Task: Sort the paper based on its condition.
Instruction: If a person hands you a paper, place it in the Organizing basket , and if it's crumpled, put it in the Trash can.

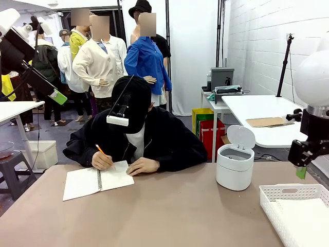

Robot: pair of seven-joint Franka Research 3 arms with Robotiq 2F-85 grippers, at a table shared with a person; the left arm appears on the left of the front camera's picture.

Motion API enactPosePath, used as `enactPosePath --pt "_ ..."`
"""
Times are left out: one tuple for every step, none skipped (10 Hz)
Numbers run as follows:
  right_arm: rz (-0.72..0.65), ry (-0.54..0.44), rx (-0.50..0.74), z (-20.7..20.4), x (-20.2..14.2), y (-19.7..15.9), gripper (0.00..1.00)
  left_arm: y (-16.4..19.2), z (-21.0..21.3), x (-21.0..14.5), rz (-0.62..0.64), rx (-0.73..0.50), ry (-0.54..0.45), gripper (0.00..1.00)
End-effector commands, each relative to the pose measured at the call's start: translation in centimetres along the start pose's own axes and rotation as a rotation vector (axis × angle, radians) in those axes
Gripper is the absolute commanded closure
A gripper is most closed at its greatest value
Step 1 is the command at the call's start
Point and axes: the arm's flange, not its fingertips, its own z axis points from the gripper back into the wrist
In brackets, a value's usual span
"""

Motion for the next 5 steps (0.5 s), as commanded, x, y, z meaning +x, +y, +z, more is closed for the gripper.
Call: enactPosePath --pt "0.018 -0.043 0.102 -0.1 0.4 1.1 0.00 0.0 0.0 0.0 0.001 -0.001 -0.002 0.00" --pt "0.000 0.000 0.000 0.0 0.0 0.0 0.00 0.0 0.0 0.0 0.001 -0.001 -0.002 0.00" --pt "0.000 0.000 0.000 0.0 0.0 0.0 0.00 0.0 0.0 0.0 0.001 -0.001 -0.002 0.00" --pt "0.000 0.000 0.000 0.0 0.0 0.0 0.00 0.0 0.0 0.0 0.001 -0.001 -0.002 0.00" --pt "0.000 0.000 0.000 0.0 0.0 0.0 0.00 0.0 0.0 0.0 0.001 -0.001 -0.002 0.00"
